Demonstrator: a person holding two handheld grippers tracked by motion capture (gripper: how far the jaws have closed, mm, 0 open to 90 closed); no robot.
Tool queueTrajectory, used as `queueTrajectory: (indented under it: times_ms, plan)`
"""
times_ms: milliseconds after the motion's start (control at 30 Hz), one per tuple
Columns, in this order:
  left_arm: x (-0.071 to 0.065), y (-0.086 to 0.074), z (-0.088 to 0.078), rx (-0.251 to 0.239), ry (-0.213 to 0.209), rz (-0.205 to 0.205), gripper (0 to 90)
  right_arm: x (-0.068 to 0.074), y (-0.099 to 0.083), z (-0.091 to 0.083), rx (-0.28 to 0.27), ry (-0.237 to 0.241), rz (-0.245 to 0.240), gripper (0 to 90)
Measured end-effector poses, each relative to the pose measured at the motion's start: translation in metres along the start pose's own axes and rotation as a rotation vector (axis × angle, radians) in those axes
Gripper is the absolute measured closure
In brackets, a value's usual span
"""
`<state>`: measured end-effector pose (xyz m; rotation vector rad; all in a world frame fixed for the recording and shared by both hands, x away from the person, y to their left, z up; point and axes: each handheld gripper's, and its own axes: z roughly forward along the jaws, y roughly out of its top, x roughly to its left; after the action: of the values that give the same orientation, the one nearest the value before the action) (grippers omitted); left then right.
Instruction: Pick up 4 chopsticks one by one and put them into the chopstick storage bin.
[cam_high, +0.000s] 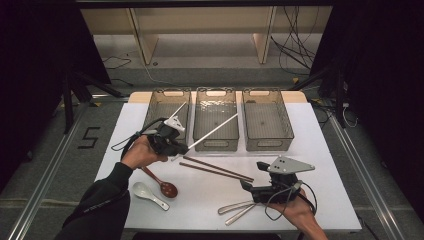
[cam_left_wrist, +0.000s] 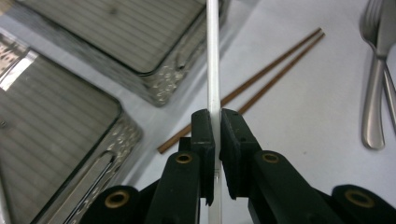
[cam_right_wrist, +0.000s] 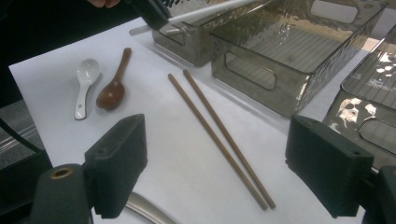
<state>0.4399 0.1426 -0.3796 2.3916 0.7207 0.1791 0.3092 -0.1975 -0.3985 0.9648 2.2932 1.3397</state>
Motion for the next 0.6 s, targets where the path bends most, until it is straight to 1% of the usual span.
queueTrajectory:
  times_ms: [133, 200, 367, 467, 533, 600]
  plan:
    - [0.013, -0.007, -0.004, -0.036, 0.009, -0.064, 83.5, 0.001, 0.0, 0.0, 0.003, 0.001, -0.002, 21.5]
    - [0.016, -0.008, -0.008, -0.048, 0.023, -0.069, 83.5, 0.0, 0.0, 0.0, 0.001, 0.002, -0.002, 21.5]
    - [0.024, -0.009, -0.019, -0.08, 0.066, -0.102, 83.5, 0.0, 0.0, 0.001, 0.006, 0.002, -0.002, 21.6]
    - [0.029, -0.012, -0.019, -0.1, 0.07, -0.132, 83.5, 0.001, 0.0, 0.001, 0.006, 0.002, -0.001, 21.6]
    - [0.031, -0.013, -0.017, -0.096, 0.083, -0.142, 83.5, 0.001, 0.0, 0.001, 0.005, 0.001, 0.0, 21.6]
    - [0.032, -0.014, -0.019, -0.114, 0.078, -0.154, 83.4, 0.001, 0.0, 0.001, 0.006, 0.003, -0.001, 21.6]
